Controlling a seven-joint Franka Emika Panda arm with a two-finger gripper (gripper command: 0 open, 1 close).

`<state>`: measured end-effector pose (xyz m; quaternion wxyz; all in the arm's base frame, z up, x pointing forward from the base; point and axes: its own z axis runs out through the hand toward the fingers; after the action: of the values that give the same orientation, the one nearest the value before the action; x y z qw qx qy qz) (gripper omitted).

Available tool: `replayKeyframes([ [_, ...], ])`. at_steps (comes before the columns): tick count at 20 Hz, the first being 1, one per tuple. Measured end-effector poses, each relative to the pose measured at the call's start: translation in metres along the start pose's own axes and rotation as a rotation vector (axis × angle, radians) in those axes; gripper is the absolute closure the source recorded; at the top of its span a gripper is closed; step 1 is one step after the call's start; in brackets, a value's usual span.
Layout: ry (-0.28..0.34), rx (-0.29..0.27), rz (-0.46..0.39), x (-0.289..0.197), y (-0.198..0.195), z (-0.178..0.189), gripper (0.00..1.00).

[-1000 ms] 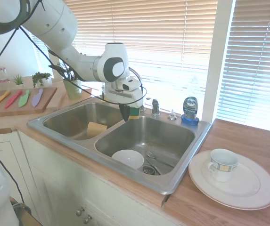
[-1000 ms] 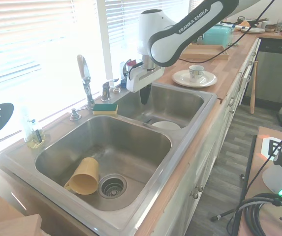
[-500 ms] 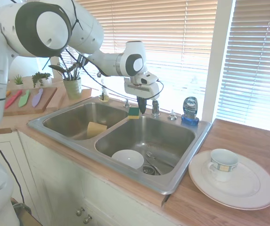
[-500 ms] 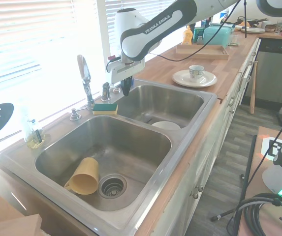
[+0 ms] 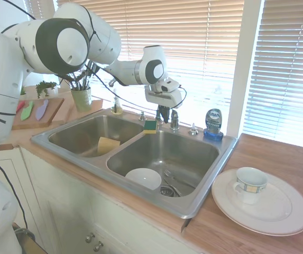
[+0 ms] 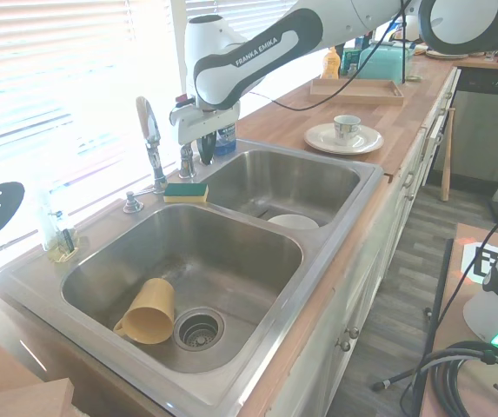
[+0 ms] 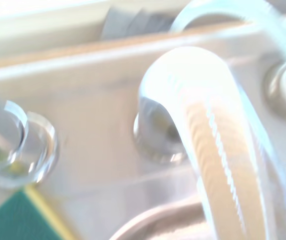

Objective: Turn on the faucet

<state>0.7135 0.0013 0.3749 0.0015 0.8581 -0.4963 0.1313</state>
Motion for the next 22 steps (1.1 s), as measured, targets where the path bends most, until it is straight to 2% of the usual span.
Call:
replayKeyframes([
  [6,0.117,0.135,0.03,0.0,-0.008,-0.006,1.0],
  [9,0.155,0.172,0.049,-0.003,-0.004,-0.012,1.0],
  [18,0.179,0.191,0.066,-0.002,0.004,-0.023,1.0],
  [22,0.169,0.165,0.071,-0.002,0.011,-0.015,1.0],
])
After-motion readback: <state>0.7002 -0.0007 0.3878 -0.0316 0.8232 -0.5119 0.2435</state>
